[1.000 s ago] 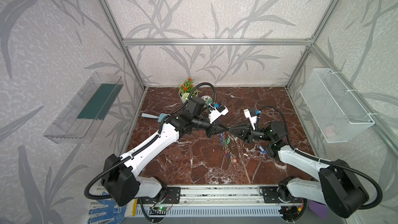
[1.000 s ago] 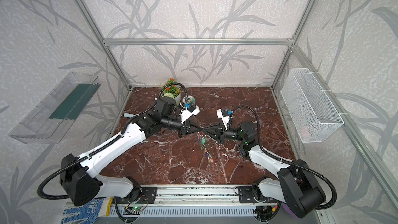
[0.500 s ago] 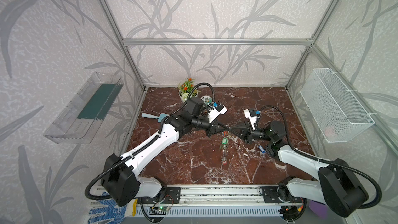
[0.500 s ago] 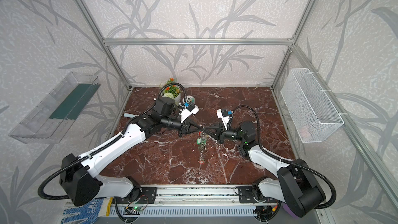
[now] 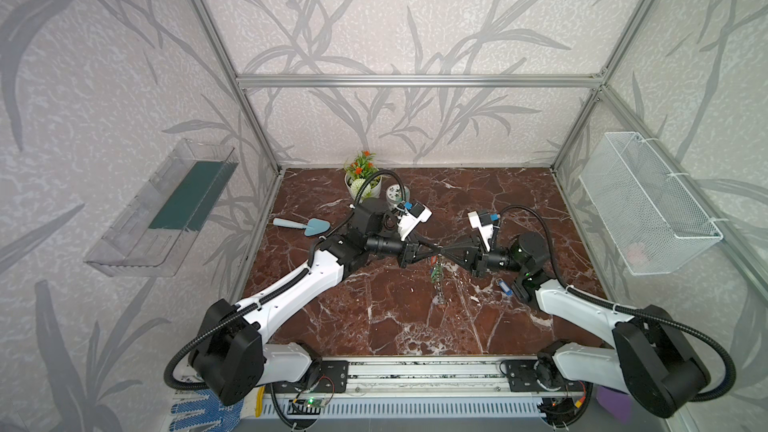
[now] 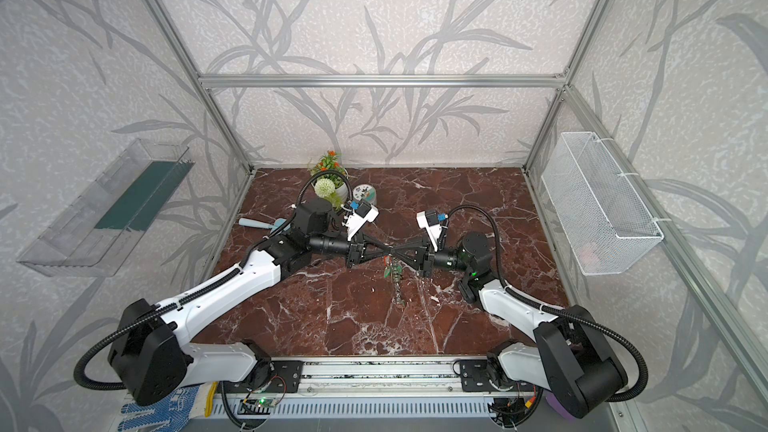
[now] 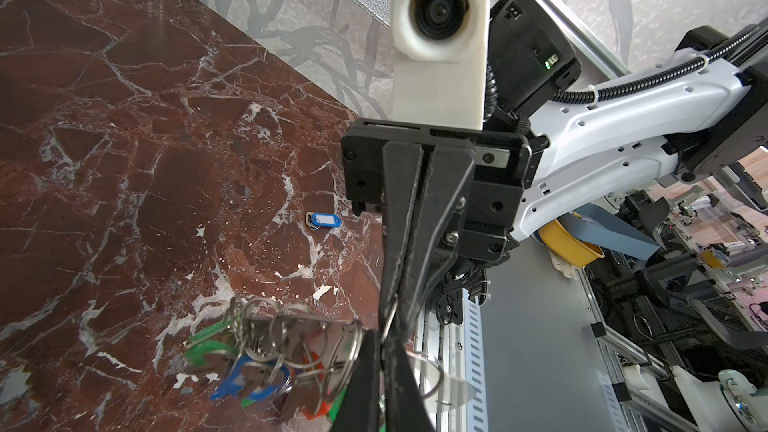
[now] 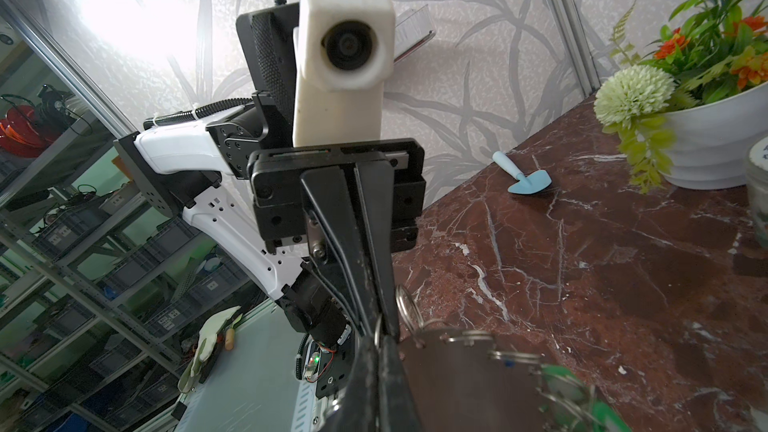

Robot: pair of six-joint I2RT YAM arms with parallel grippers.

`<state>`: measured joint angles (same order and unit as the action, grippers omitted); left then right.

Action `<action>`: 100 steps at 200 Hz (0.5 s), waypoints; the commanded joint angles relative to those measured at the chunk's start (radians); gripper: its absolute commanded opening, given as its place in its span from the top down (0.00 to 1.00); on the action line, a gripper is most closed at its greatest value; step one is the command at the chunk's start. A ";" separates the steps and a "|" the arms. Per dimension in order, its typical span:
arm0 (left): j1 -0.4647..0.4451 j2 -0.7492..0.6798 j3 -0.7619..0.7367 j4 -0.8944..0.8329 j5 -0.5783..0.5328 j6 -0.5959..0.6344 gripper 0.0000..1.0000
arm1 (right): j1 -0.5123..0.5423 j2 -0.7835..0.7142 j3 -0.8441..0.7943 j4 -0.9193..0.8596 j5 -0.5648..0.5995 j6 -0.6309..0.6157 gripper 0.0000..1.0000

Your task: Put the keys on the keyring

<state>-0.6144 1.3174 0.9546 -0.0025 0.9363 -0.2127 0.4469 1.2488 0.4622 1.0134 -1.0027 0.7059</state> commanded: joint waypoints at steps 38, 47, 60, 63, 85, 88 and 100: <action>-0.027 -0.017 -0.054 0.216 0.019 -0.095 0.92 | 0.012 -0.025 0.010 0.041 0.007 0.000 1.00; -0.026 -0.016 -0.060 0.230 0.020 -0.104 0.92 | 0.012 -0.025 0.010 0.039 0.008 -0.002 1.00; -0.028 -0.015 -0.069 0.259 0.020 -0.125 0.92 | 0.012 -0.023 0.010 0.039 0.010 -0.002 1.00; -0.029 -0.014 -0.074 0.268 0.021 -0.130 0.92 | 0.011 -0.023 0.010 0.039 0.010 -0.002 1.00; -0.032 -0.014 -0.092 0.318 0.019 -0.163 0.92 | 0.011 -0.019 0.011 0.040 0.012 -0.003 1.00; -0.032 -0.014 -0.095 0.324 0.018 -0.167 0.93 | 0.010 -0.019 0.010 0.040 0.012 -0.003 1.00; -0.036 -0.013 -0.104 0.355 0.015 -0.185 0.96 | 0.010 -0.017 0.011 0.040 0.013 -0.003 1.00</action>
<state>-0.6144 1.3159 0.8646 0.2134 0.9318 -0.3489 0.4431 1.2461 0.4622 1.0092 -0.9897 0.7055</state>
